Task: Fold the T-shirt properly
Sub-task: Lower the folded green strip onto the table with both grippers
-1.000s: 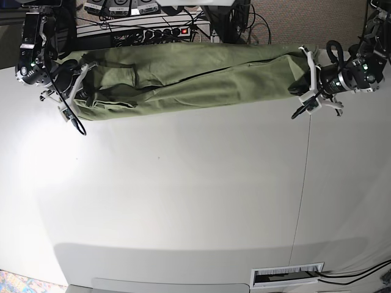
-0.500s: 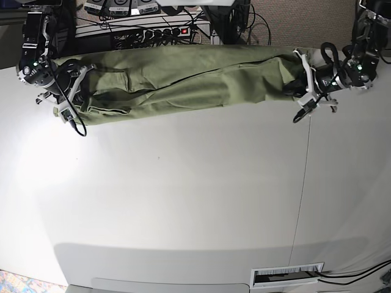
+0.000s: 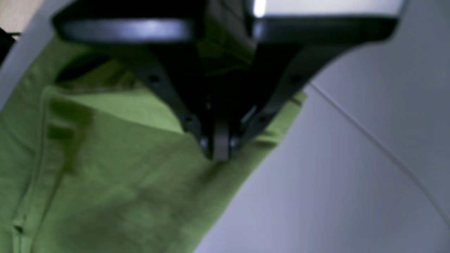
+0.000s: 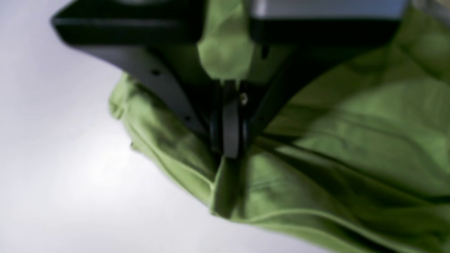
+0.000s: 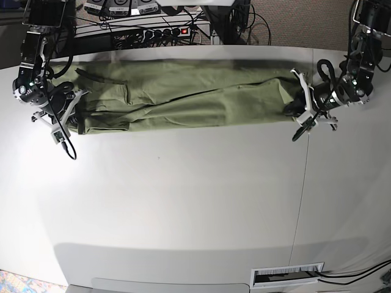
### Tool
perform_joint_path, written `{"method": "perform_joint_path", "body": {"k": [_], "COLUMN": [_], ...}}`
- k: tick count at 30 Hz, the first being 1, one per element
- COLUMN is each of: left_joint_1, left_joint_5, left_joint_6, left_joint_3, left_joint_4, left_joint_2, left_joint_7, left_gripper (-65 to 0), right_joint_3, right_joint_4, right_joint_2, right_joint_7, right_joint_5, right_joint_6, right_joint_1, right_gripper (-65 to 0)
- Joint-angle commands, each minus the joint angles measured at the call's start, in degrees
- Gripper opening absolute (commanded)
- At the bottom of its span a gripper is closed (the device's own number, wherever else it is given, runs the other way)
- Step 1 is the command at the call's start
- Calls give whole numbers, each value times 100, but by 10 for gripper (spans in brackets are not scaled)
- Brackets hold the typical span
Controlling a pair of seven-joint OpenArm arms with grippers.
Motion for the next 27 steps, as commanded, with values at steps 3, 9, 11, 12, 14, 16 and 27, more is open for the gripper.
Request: {"method": "perform_joint_path", "body": {"k": [3,9,11,12,14,16,27], "left_joint_1": [-243,-516,-544,-551,-551,-551,-551], "left_joint_5": [146,144,122,109,0,-107,-221], "left_joint_6": [74,72,50,31,31,31,31], "left_joint_3": [-22,-22,-22,-22,-22,-22,-22], "left_joint_4": [-310,-662,-660,-658,-656,-656,-656], "left_joint_2": [-109,-109,-111,-111,-114,-111,-111], "left_joint_7": [144,-173,-127,-103,-79,-85,-81], "left_gripper": [-650,-650,-650,-650,-650,-650,-650], "right_joint_3": [44,39,39,39,39,39,39], "right_joint_4": [-151,-374,-385,-385,-382,-369,627], "right_joint_2": [111,-212,-363,-420,-492,-507,-514], "right_joint_7": [286,284,264,247,199,52,-1856], "right_joint_5": [50,15,-2,2,76,413,1910], "right_joint_6": [-4,-2,-2,-2,-2,-2,11], "right_joint_1": [216,435,483,492,505,505,498], "right_gripper": [-650,-650,-650,-650,-650,-650,-650]}}
